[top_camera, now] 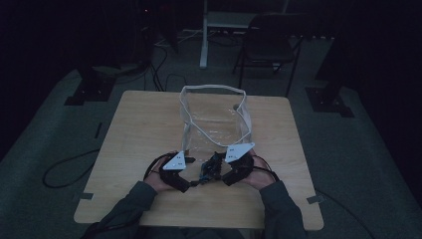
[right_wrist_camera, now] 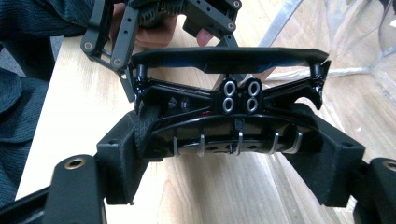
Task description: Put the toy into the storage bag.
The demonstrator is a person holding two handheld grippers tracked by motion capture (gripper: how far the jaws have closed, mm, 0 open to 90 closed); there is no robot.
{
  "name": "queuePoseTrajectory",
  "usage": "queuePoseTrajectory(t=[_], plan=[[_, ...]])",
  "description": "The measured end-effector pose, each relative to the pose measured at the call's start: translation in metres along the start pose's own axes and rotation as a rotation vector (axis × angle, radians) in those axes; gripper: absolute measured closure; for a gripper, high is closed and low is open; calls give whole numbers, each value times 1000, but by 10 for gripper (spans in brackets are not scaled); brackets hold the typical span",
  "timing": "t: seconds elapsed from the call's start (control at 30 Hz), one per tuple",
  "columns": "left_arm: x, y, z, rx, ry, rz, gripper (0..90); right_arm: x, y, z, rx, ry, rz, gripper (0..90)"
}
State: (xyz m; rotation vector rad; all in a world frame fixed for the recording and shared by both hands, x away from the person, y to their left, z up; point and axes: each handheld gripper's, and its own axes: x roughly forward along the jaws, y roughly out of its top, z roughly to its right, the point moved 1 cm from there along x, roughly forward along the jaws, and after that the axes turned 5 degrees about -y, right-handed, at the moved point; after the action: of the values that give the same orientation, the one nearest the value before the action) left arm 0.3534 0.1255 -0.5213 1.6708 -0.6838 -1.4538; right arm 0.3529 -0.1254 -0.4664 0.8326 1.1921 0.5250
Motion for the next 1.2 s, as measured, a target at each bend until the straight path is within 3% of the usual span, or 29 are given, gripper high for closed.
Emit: queuePoseTrajectory(t=[0.37, 0.73, 0.9, 1.2], plan=[[-8, -12, -10, -64, 30, 9, 148, -9, 5, -3, -13, -5, 7, 256], [-8, -20, -16, -101, 34, -10, 152, -15, 11, -4, -16, -2, 20, 255], [-8, -26, -19, -137, 37, -9, 159, -17, 13, -6, -20, 1, 14, 256], [-7, -29, -20, -146, 32, -16, 159, -21, 20, -4, -25, 9, 16, 256]])
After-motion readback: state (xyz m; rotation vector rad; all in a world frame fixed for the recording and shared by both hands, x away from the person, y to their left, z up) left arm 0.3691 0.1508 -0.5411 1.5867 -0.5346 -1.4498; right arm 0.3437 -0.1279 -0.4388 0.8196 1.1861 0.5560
